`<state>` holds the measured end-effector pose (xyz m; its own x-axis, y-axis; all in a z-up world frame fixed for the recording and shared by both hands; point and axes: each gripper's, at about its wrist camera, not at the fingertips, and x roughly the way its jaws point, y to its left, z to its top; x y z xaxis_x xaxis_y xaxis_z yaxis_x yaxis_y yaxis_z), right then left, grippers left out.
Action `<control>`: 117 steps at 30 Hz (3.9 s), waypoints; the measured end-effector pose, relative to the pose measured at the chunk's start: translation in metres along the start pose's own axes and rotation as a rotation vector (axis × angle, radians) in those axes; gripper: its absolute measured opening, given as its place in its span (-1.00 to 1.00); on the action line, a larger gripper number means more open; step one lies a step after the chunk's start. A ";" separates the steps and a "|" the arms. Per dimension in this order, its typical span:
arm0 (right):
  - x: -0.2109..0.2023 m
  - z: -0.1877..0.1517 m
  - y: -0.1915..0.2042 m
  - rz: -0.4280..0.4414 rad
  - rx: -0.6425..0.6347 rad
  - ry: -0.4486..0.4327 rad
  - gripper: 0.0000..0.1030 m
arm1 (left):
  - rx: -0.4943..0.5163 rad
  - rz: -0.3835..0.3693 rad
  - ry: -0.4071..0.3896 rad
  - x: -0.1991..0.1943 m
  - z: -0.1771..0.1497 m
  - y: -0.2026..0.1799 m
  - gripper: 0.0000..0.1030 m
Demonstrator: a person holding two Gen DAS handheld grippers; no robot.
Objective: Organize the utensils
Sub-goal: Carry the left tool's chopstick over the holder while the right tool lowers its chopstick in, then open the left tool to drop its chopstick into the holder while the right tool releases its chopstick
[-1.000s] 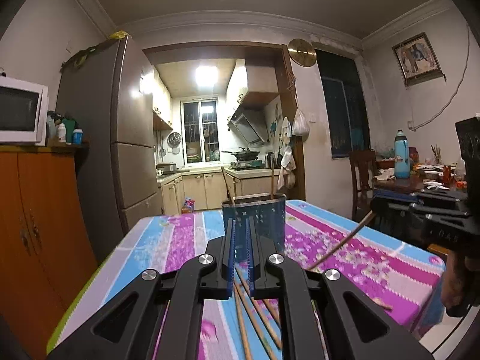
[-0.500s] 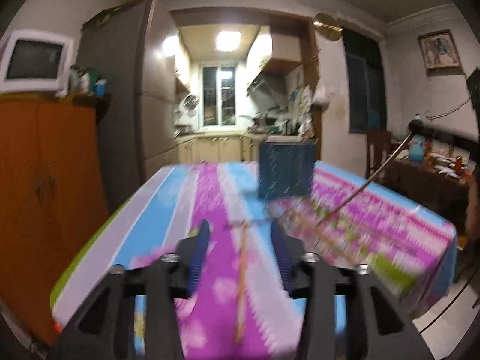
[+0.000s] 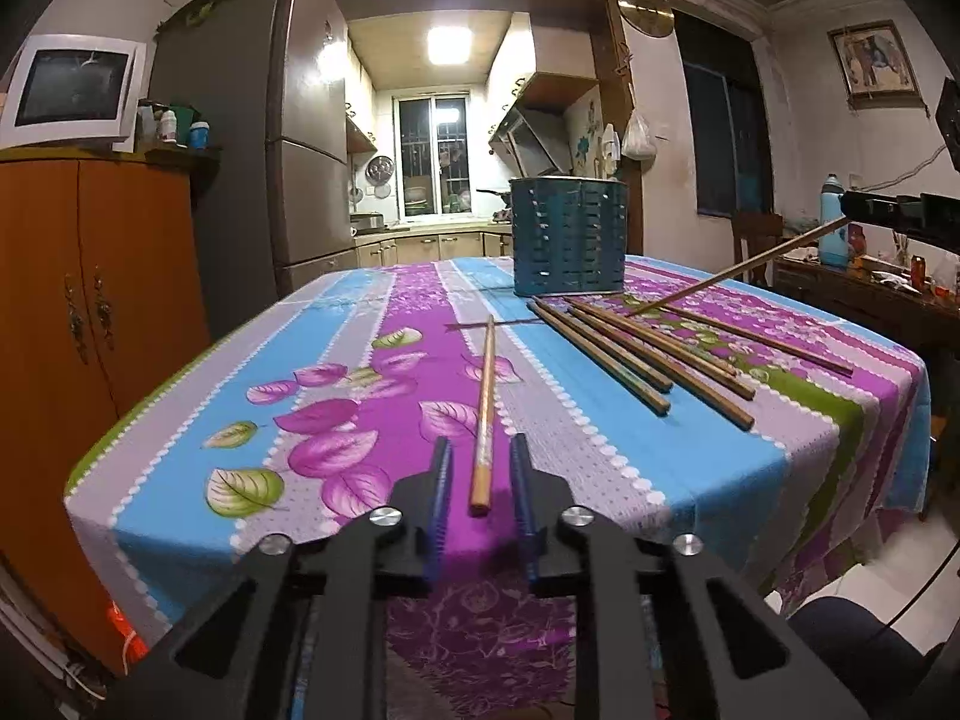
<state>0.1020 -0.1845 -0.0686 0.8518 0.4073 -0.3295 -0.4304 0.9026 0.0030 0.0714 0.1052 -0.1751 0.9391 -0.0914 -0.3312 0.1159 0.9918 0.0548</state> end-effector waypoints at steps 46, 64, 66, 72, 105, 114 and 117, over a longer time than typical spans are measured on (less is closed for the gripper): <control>0.028 0.103 -0.010 0.056 -0.087 -0.111 -0.90 | 0.097 -0.091 -0.229 0.003 0.202 -0.031 -0.85; 0.047 0.140 -0.024 0.061 -0.061 -0.089 -0.90 | 0.071 -0.147 -0.165 0.018 0.272 -0.037 -0.85; 0.046 0.146 -0.027 0.056 -0.058 -0.096 -0.90 | 0.067 -0.149 -0.162 0.019 0.283 -0.037 -0.85; 0.048 0.173 -0.041 0.048 -0.044 -0.113 -0.90 | 0.040 -0.172 -0.155 0.029 0.310 -0.037 -0.85; 0.162 0.312 -0.099 -0.010 -0.024 -0.115 -0.90 | -0.036 -0.134 -0.135 0.167 0.446 -0.019 -0.85; 0.184 0.294 -0.106 -0.006 0.012 -0.066 -0.90 | -0.051 -0.152 -0.095 0.199 0.431 -0.020 -0.85; 0.192 0.290 -0.107 -0.005 0.021 -0.049 -0.90 | -0.048 -0.154 -0.087 0.207 0.427 -0.022 -0.85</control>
<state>0.3980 -0.1626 0.1422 0.8678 0.4088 -0.2826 -0.4204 0.9071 0.0214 0.4016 0.0264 0.1570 0.9362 -0.2476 -0.2496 0.2464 0.9685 -0.0363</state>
